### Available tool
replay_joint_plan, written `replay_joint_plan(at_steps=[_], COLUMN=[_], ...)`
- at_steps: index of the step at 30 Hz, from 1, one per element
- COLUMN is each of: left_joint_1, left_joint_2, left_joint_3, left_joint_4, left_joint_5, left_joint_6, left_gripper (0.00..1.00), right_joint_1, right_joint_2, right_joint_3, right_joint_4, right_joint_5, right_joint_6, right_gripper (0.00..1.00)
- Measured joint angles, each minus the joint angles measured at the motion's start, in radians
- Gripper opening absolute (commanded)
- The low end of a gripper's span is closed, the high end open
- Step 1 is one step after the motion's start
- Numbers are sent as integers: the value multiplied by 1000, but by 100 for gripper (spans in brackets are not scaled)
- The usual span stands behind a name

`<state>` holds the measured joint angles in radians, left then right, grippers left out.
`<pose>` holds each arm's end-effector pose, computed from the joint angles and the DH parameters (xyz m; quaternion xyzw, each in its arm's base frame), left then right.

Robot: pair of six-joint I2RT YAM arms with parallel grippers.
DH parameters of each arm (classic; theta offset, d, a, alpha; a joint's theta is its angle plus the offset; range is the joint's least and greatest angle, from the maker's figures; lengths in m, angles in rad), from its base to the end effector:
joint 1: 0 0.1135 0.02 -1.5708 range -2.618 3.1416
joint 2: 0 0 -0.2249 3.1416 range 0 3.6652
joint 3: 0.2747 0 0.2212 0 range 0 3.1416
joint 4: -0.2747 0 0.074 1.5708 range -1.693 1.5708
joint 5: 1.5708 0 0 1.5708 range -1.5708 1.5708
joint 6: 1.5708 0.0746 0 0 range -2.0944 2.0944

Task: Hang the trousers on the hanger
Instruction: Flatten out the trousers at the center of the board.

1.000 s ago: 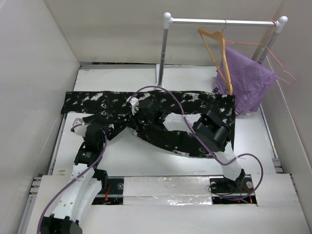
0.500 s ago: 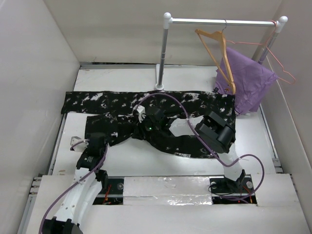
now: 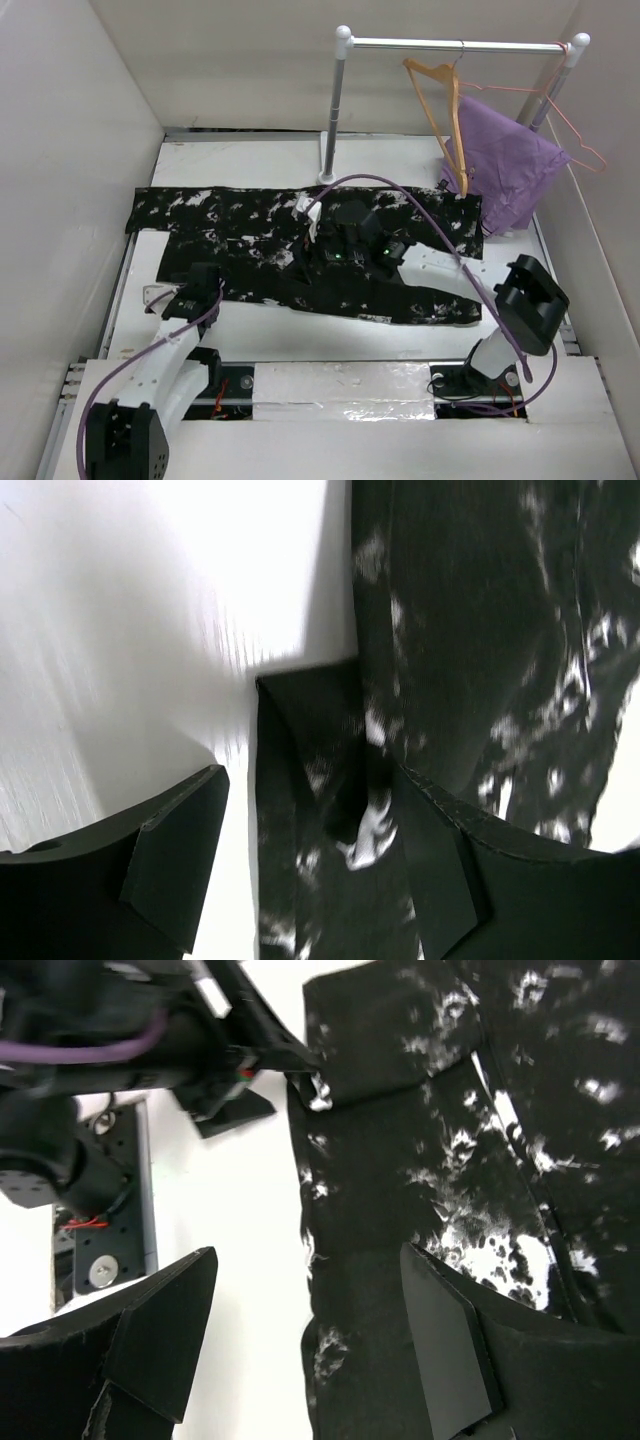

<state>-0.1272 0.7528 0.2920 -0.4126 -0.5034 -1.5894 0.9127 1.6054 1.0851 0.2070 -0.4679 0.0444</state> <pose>0.1660 0.0151 0.1195 -0.6711 0.6208 -0.0974 0.3934 0.2034 0.3181 0.2412 -0.4546 0.6564 0.4299 0.4215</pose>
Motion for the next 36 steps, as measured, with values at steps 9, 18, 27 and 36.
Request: replay_joint_plan(at_steps=[9, 18, 27, 36], left_joint_1=[242, 515, 515, 515], left_joint_2=[51, 344, 486, 531], left_joint_3=[88, 134, 196, 212], left_joint_4=[49, 245, 382, 405], left_joint_5=[-65, 78, 175, 212], left_joint_6=[156, 488, 575, 587], left_gripper=[62, 61, 46, 0], right_joint_1=[-22, -37, -44, -51], right_joint_2=[33, 41, 41, 41], right_joint_3=[-23, -35, -35, -49], right_joint_4=[1, 2, 2, 4], right_joint_5=[-42, -51, -52, -43], right_joint_6=[-13, -14, -14, -14], right_gripper=[76, 75, 75, 73])
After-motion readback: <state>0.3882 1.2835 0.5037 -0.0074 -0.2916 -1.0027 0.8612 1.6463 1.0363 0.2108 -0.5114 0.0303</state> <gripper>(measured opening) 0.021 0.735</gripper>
